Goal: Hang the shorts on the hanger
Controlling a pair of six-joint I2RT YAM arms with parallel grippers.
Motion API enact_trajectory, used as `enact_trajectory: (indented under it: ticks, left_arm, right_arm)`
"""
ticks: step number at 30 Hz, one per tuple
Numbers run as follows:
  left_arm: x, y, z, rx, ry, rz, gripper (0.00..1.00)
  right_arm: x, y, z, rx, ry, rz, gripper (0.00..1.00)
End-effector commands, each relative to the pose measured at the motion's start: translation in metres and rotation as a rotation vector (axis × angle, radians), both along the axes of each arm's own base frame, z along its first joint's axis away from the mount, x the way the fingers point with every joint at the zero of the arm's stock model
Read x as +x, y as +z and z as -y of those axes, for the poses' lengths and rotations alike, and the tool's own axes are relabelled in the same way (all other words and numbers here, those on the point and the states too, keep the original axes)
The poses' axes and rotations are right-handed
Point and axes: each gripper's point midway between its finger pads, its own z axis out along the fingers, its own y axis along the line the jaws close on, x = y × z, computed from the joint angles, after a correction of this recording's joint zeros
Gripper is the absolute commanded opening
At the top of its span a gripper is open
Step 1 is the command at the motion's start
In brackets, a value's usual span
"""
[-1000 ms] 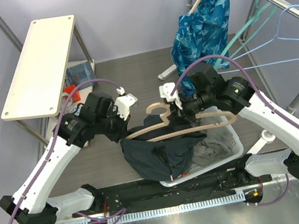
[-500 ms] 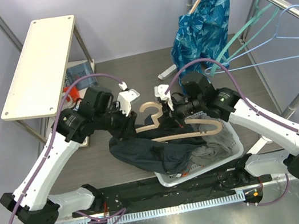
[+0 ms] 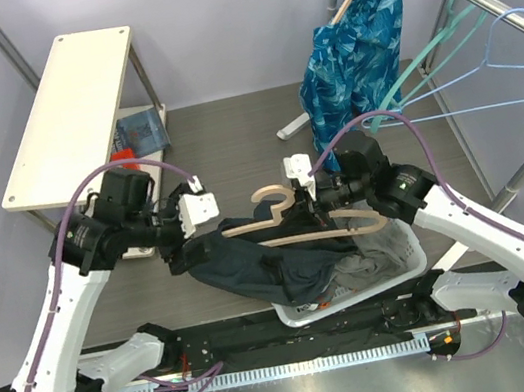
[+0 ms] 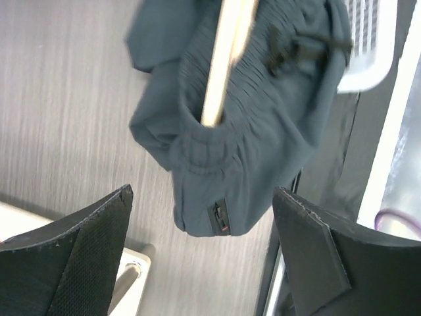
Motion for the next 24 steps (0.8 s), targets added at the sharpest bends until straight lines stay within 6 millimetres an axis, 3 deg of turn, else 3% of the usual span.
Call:
enact_trajectory:
  ticks: [1, 3, 8, 16, 17, 18, 21, 22, 24]
  left_arm:
    - [-0.001, -0.022, 0.002, 0.032, -0.149, 0.055, 0.86]
    - [0.011, -0.027, 0.009, 0.023, -0.142, 0.054, 0.84]
    - [0.017, -0.033, 0.034, -0.057, -0.162, 0.036, 0.81]
    - [0.004, -0.034, 0.059, -0.122, -0.189, -0.005, 0.28]
    - [0.002, -0.031, 0.059, -0.137, -0.178, 0.0, 0.12]
    - [0.002, -0.033, 0.057, -0.132, -0.167, 0.001, 0.05]
    - [0.007, -0.037, 0.047, -0.121, -0.087, 0.012, 0.0]
    - [0.008, -0.037, 0.042, -0.121, -0.065, 0.006, 0.0]
    - [0.006, -0.035, 0.035, -0.135, -0.044, 0.013, 0.0]
  right_arm:
    - [-0.004, 0.041, -0.004, 0.091, 0.079, 0.161, 0.01]
    - [-0.006, 0.044, -0.004, 0.093, 0.093, 0.169, 0.01]
    - [-0.006, 0.054, -0.008, 0.113, 0.113, 0.198, 0.01]
    - [-0.004, 0.06, -0.017, 0.148, 0.124, 0.214, 0.01]
    - [-0.004, 0.06, -0.016, 0.146, 0.113, 0.201, 0.01]
    - [-0.003, 0.059, -0.015, 0.141, 0.099, 0.19, 0.01]
    - [0.008, 0.059, -0.004, 0.107, -0.049, 0.115, 0.49]
    - [0.01, 0.057, 0.0, 0.095, -0.098, 0.074, 0.73]
    - [0.012, 0.054, 0.016, 0.085, -0.232, -0.035, 0.79]
